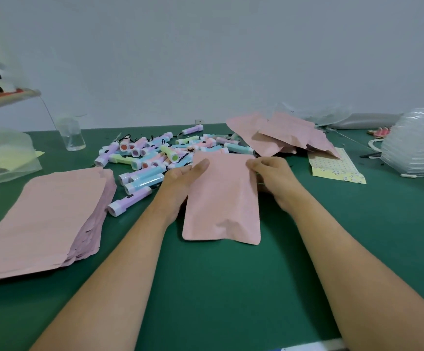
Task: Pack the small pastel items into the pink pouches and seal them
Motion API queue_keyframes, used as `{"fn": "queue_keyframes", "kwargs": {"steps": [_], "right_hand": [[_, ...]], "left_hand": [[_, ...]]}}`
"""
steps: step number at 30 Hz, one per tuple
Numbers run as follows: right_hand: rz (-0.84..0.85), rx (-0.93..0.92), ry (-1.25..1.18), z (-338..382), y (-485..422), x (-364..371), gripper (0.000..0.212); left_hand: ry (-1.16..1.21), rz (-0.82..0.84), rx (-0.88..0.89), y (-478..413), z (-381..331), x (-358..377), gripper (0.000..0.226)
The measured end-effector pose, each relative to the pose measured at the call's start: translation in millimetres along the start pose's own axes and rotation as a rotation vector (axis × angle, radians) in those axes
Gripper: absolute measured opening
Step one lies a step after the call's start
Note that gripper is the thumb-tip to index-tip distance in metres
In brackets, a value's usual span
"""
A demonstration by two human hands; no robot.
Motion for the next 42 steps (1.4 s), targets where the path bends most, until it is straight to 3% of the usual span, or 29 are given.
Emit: {"fn": "queue_keyframes", "kwargs": {"steps": [6, 9, 12, 14, 17, 19, 24, 32, 42], "right_hand": [[0.086, -0.077, 0.121, 4.4, 3.6, 21.2, 0.038], [0.142, -0.088, 0.114, 4.6, 5.7, 24.6, 0.034], [0.206, -0.057, -0.049, 5.0, 7.8, 27.1, 0.021], [0.255, -0.058, -0.094, 5.3, 10.4, 28.5, 0.009], [0.268, -0.099, -0.113, 4.4, 12.5, 32.6, 0.023], [0.234, -0.104, -0.133, 4.0, 12.8, 33.3, 0.03], [0.24, -0.114, -0.149, 6.6, 12.9, 32.1, 0.047], [0.2, -0.095, -0.051, 8.4, 15.5, 30.8, 0.058], [0.226, -0.108, -0.008, 8.0, 13.3, 28.2, 0.055]], "left_hand": [[0.097, -0.082, -0.094, -6.8, 1.3, -9.8, 0.028], [0.146, -0.076, -0.105, -8.3, -1.3, -12.7, 0.048], [0.079, -0.074, -0.096, -11.2, -0.6, -13.2, 0.058], [0.029, -0.053, -0.074, -12.1, 0.7, -11.7, 0.042], [-0.029, -0.038, -0.036, -10.4, 0.0, -8.6, 0.023], [-0.017, -0.046, -0.031, -9.8, -0.7, -8.7, 0.029], [-0.038, -0.067, -0.003, -8.6, -0.8, -10.9, 0.067], [-0.02, -0.045, -0.001, -11.0, -0.8, -9.5, 0.078], [-0.097, -0.042, 0.072, -12.8, -0.8, -6.7, 0.079]]}}
Point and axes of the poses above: each hand's wrist, its own y-axis away from the middle knuckle, its own x-axis out of the palm, z = x × y, the point moved 5 cm from there along -y, towards the middle knuckle, and after that the axes turned 11 degrees about -x, right-handed, at the moved point
